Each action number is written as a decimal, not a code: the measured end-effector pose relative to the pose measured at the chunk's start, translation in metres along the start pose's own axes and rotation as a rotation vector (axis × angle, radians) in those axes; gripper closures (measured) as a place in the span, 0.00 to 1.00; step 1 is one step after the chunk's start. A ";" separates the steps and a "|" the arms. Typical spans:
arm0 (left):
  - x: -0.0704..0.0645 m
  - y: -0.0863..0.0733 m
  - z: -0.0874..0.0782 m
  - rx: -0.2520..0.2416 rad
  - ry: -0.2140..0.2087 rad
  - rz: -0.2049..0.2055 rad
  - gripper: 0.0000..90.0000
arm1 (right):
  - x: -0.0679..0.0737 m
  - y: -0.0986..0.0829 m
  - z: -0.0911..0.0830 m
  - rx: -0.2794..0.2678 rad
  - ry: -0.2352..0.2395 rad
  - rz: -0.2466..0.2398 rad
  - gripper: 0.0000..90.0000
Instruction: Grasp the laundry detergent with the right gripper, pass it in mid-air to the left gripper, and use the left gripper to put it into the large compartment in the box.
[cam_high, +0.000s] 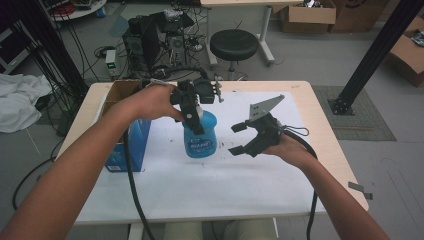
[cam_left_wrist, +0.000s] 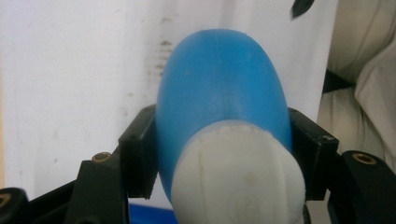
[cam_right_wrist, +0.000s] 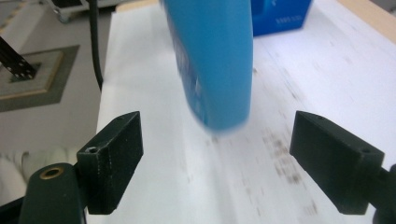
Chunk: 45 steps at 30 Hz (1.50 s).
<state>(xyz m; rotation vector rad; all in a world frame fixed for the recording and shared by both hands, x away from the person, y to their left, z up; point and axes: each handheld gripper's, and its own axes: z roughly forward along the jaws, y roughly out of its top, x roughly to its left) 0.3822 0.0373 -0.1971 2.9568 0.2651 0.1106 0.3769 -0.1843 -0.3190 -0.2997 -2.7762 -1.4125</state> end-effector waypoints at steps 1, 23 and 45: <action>0.001 0.000 -0.004 -0.001 0.010 -0.015 0.42 | 0.000 -0.002 -0.005 0.013 -0.011 0.004 0.18; 0.034 -0.013 -0.060 -0.057 0.148 -0.524 0.42 | -0.002 -0.036 -0.084 0.303 -0.191 0.084 0.17; 0.053 -0.033 -0.128 -0.078 0.253 -0.876 0.42 | 0.000 -0.034 -0.101 0.444 -0.221 0.080 0.18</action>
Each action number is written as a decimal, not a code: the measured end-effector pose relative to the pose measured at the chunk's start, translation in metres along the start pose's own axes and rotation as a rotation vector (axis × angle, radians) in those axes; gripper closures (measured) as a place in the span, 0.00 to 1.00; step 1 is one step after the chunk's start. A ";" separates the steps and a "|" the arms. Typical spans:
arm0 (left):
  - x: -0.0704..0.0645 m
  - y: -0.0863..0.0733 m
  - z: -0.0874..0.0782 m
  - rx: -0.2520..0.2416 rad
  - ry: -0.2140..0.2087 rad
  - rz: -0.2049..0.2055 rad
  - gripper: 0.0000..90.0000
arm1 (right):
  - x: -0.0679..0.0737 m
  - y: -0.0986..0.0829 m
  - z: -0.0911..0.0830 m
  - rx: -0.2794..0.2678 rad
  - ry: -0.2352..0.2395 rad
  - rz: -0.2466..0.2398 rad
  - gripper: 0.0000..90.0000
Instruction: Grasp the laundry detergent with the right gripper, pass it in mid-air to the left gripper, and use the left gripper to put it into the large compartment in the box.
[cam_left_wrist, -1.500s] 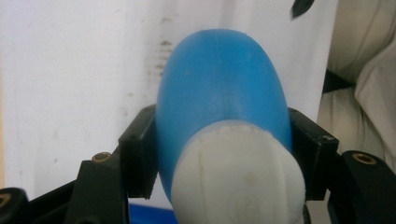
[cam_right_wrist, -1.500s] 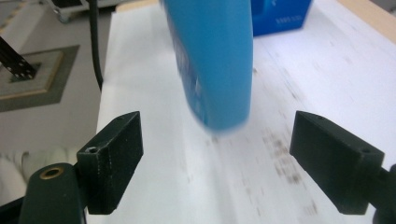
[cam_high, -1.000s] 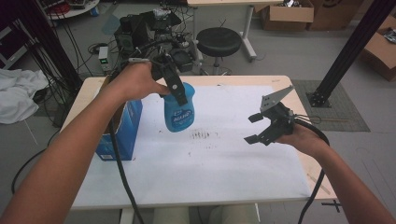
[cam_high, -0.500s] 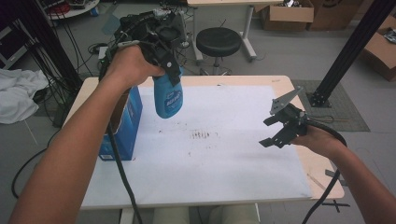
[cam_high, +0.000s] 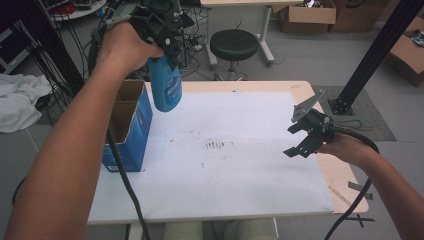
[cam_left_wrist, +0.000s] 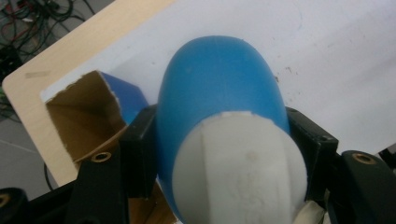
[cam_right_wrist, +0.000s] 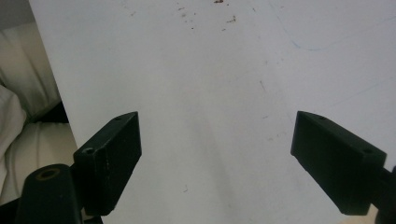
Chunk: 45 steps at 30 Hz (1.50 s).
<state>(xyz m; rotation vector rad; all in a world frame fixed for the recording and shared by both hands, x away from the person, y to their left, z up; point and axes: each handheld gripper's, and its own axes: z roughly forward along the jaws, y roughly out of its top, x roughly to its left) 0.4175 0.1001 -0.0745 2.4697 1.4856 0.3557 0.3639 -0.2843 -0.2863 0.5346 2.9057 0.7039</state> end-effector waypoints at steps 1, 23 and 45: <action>0.002 0.000 -0.003 0.003 0.006 -0.005 0.42 | 0.000 0.000 0.000 0.000 0.001 -0.002 0.18; 0.050 -0.039 -0.030 -0.010 0.059 -0.278 0.42 | 0.002 0.000 0.004 -0.042 0.008 -0.037 0.18; 0.089 -0.077 0.003 0.001 0.109 -0.402 0.42 | 0.001 -0.004 0.011 -0.061 0.015 -0.027 0.18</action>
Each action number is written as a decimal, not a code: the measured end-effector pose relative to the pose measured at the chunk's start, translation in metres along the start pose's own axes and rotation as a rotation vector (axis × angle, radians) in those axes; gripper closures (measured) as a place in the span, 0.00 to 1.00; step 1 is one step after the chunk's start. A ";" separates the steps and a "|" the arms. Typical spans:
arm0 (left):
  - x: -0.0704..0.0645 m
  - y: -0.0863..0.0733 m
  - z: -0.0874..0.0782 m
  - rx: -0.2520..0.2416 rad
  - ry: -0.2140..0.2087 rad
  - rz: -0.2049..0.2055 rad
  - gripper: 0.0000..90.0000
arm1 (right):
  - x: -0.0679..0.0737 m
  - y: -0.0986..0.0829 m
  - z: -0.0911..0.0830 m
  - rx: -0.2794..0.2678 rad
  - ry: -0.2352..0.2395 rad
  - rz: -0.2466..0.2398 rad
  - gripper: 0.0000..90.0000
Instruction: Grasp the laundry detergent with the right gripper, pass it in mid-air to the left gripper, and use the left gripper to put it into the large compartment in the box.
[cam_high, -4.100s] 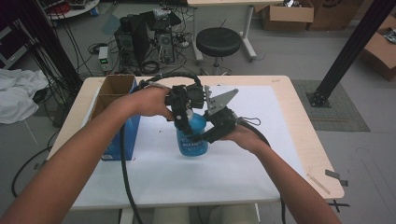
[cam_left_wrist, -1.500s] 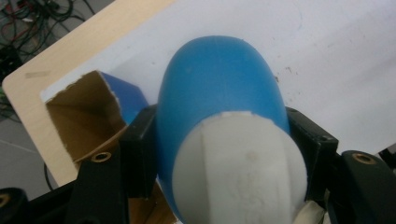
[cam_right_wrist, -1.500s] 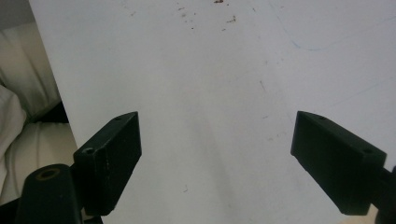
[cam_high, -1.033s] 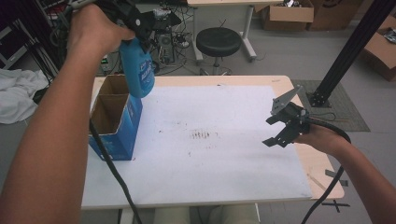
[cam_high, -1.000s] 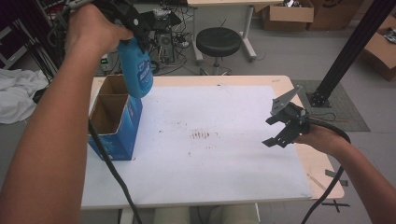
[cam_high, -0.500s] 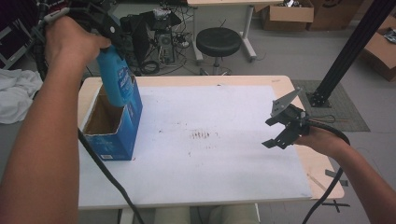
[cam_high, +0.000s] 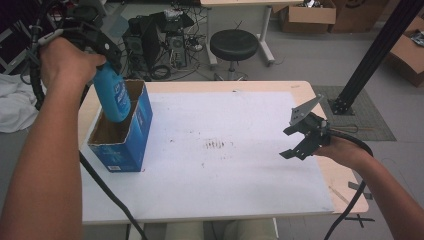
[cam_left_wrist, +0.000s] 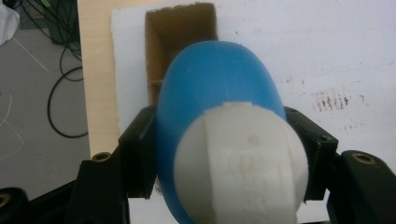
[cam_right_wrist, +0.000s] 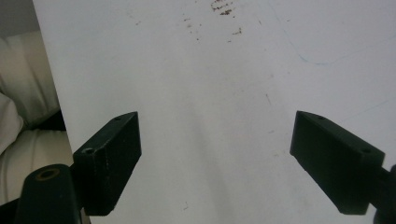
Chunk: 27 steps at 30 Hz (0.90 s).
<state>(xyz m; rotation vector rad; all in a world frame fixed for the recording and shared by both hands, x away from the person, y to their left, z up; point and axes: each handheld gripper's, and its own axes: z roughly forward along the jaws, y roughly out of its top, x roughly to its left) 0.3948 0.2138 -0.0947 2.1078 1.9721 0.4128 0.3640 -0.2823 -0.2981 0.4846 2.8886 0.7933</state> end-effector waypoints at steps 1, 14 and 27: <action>0.002 -0.001 0.003 0.002 0.000 -0.003 0.42 | 0.000 0.000 0.000 -0.002 0.000 0.004 0.18; 0.015 -0.019 0.053 0.028 -0.009 0.004 0.42 | 0.001 0.000 0.005 -0.001 0.004 0.006 0.18; 0.021 -0.035 0.106 0.059 -0.021 0.015 0.42 | -0.001 -0.008 0.008 0.023 0.007 0.025 0.18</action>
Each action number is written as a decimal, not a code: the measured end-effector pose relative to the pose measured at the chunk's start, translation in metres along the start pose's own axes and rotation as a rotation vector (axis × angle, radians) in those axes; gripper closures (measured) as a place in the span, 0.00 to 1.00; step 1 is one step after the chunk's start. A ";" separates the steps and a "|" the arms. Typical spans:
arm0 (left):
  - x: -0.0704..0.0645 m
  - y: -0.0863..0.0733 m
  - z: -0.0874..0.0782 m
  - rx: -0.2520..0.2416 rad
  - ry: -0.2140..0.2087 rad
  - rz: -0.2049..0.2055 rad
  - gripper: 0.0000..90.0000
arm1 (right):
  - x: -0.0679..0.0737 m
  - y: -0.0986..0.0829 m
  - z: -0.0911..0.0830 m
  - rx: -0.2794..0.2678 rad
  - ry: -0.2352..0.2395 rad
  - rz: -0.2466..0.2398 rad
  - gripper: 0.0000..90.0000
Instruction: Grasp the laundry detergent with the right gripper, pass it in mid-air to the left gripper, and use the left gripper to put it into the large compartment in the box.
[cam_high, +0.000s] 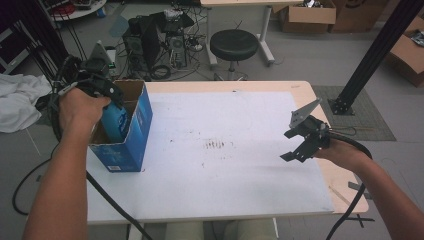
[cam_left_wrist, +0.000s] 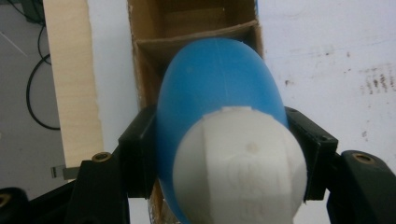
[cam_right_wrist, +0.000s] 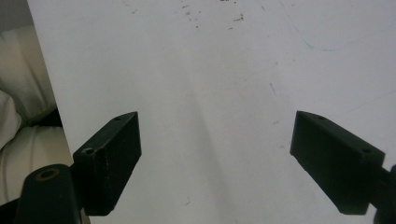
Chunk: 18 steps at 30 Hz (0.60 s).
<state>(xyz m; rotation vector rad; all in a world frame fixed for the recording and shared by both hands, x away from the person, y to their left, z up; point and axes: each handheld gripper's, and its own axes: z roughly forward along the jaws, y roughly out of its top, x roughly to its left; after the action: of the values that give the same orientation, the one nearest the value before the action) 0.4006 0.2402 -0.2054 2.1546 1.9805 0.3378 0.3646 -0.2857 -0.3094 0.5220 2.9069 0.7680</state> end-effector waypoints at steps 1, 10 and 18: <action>0.000 -0.001 0.003 0.001 0.001 0.000 0.42 | 0.000 -0.001 0.000 -0.001 0.000 0.003 0.18; 0.002 -0.008 0.029 0.018 -0.005 0.009 0.42 | -0.002 -0.002 0.005 0.004 0.009 0.009 0.18; 0.000 -0.012 0.049 0.040 0.000 0.017 0.42 | -0.003 -0.003 0.007 0.005 0.013 0.014 0.18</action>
<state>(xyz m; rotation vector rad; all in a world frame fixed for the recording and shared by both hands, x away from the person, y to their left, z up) 0.4034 0.2418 -0.2561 2.1963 1.9864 0.3034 0.3675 -0.2859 -0.3166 0.5406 2.9202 0.7694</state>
